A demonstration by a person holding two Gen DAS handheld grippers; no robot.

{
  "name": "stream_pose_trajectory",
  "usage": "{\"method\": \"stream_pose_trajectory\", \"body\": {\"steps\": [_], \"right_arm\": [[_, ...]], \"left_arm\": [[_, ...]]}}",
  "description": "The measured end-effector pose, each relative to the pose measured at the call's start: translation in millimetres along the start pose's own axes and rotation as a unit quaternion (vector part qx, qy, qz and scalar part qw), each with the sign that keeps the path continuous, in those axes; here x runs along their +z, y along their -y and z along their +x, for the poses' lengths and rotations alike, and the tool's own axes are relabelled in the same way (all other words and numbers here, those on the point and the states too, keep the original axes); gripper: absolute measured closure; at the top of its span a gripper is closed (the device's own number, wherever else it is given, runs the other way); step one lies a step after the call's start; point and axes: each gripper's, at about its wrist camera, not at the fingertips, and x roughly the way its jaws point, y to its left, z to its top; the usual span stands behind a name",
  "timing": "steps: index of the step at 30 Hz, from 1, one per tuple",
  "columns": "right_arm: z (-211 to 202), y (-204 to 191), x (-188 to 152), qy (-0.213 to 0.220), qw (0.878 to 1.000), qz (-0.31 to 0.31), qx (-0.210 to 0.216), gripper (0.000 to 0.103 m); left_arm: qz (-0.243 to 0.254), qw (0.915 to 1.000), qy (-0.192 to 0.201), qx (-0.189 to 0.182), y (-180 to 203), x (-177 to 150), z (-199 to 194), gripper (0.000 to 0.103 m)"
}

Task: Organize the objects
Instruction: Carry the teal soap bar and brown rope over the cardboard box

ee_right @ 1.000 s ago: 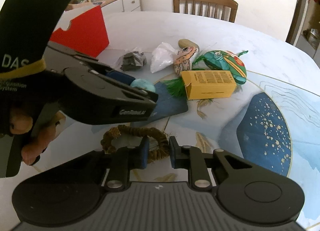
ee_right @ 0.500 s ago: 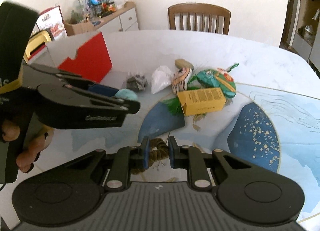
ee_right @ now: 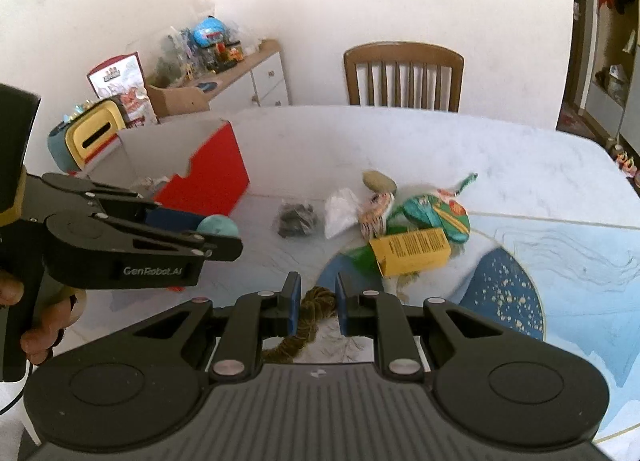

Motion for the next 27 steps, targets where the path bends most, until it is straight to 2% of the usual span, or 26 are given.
{"method": "stream_pose_trajectory", "body": {"steps": [17, 27], "right_arm": [[-20.5, -49.3, 43.5, 0.033, 0.998, -0.039, 0.027, 0.085], [-12.4, -85.4, 74.3, 0.048, 0.996, -0.063, 0.048, 0.085]], "left_arm": [[-0.041, 0.9987, 0.014, 0.026, -58.5, -2.5, -58.9, 0.066], [-0.068, 0.9954, 0.027, 0.062, -107.9, 1.2, -81.9, 0.066]]}}
